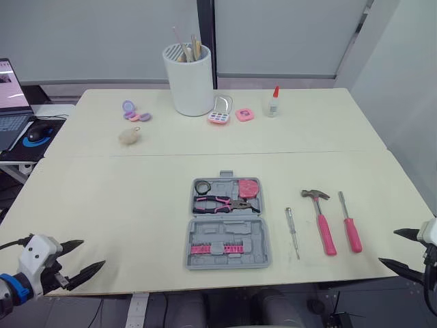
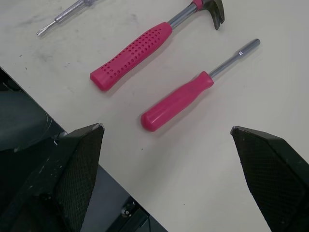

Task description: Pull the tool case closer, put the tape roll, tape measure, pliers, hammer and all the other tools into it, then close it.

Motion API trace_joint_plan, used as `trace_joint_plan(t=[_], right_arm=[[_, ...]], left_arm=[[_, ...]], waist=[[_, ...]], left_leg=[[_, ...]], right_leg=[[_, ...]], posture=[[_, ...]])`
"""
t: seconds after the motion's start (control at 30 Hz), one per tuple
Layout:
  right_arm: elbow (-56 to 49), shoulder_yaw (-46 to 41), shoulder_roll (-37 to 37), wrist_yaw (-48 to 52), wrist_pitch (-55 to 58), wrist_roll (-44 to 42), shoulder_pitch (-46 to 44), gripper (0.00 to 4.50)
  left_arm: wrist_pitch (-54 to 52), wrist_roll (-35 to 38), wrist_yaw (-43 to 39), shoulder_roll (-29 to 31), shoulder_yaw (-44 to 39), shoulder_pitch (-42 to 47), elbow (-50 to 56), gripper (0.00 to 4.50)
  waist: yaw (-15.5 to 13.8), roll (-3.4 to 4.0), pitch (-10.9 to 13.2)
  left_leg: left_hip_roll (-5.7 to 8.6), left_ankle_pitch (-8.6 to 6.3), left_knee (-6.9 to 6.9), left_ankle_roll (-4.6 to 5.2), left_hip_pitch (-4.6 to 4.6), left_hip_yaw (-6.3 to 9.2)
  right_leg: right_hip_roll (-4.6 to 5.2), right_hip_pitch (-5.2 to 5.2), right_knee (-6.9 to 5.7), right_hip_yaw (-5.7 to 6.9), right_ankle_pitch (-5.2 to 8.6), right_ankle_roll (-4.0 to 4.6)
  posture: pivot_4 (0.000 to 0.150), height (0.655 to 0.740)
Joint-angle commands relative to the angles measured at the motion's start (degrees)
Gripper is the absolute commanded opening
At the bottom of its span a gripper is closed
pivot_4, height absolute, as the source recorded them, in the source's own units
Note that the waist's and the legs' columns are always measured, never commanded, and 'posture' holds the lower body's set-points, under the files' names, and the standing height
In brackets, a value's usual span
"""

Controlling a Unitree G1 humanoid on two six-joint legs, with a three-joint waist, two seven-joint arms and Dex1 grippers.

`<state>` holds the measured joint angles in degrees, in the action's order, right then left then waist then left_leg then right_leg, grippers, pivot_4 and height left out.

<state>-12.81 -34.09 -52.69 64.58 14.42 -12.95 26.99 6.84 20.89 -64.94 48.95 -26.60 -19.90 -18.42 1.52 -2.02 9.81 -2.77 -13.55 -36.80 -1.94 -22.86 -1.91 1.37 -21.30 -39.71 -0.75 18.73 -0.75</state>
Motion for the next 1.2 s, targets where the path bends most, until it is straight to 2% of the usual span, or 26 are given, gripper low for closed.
trace_joint_plan(t=[0.03,0.23,0.37,0.47,0.6,0.77,1.2], right_arm=[[-3.4,0.2,1.4,-2.1,-1.8,-0.5,-0.8,4.48],[-14.5,5.6,7.0,-7.7,2.4,-1.6,-0.3,4.48],[-25.0,17.4,16.5,-21.0,9.3,2.5,-2.3,4.48],[-28.1,25.2,20.5,-27.3,15.9,5.8,-4.4,4.48],[-27.4,33.8,25.5,-35.4,19.0,10.8,-7.4,4.48],[-22.4,39.1,31.4,-42.9,19.5,14.6,-10.4,4.48],[-10.6,39.6,40.8,-52.2,18.9,16.1,-14.7,4.48]], left_arm=[[0.5,0.6,-2.9,0.9,1.3,0.3,4.9,4.5],[0.4,1.1,-4.9,-0.1,6.3,3.8,15.0,4.5],[-0.3,2.9,-8.6,-0.1,13.0,7.4,25.3,4.5],[-2.3,3.7,-8.8,0.0,15.8,10.3,28.9,4.5],[-4.2,4.0,-8.6,-0.1,17.9,13.1,31.2,4.5],[-2.7,3.1,-9.4,-0.6,19.2,13.8,30.0,4.5],[4.5,2.8,-11.9,-2.2,19.6,12.0,24.9,4.5]], waist=[[0.0,0.0,0.0],[-0.2,0.0,0.0],[-0.1,-0.16,-0.1],[0.0,-0.05,-0.1],[0.1,-0.07,-0.1],[0.1,-0.08,-0.1],[0.1,-0.07,-0.1]], left_leg=[[0.0,0.0,0.0,0.0,0.0,0.0],[0.0,0.0,-0.02,-0.01,-0.04,0.04],[-0.02,0.0,-0.01,-0.01,-0.04,0.05],[-0.03,0.01,-0.02,-0.03,-0.05,0.01],[-0.02,0.01,-0.03,-0.03,-0.04,0.0],[-0.02,0.01,-0.02,-0.03,-0.05,0.01],[-0.02,0.0,-0.02,-0.02,-0.05,0.0]], right_leg=[[0.0,0.0,0.0,0.0,0.0,0.0],[0.0,0.02,-0.02,0.03,0.0,0.0],[-0.04,0.01,-0.02,0.02,-0.01,0.0],[-0.07,-0.05,-0.1,-0.06,-0.01,0.0],[-0.11,-0.07,-0.13,-0.08,0.0,0.0],[-0.14,-0.09,-0.13,-0.08,0.0,0.0],[-0.12,-0.12,-0.15,-0.08,0.0,0.01]], posture=[[0.15,0.7366],[0.15,0.7366],[0.15,0.7366],[0.15,0.7366],[0.15,0.7366],[0.15,0.7366],[0.15,0.7366]])
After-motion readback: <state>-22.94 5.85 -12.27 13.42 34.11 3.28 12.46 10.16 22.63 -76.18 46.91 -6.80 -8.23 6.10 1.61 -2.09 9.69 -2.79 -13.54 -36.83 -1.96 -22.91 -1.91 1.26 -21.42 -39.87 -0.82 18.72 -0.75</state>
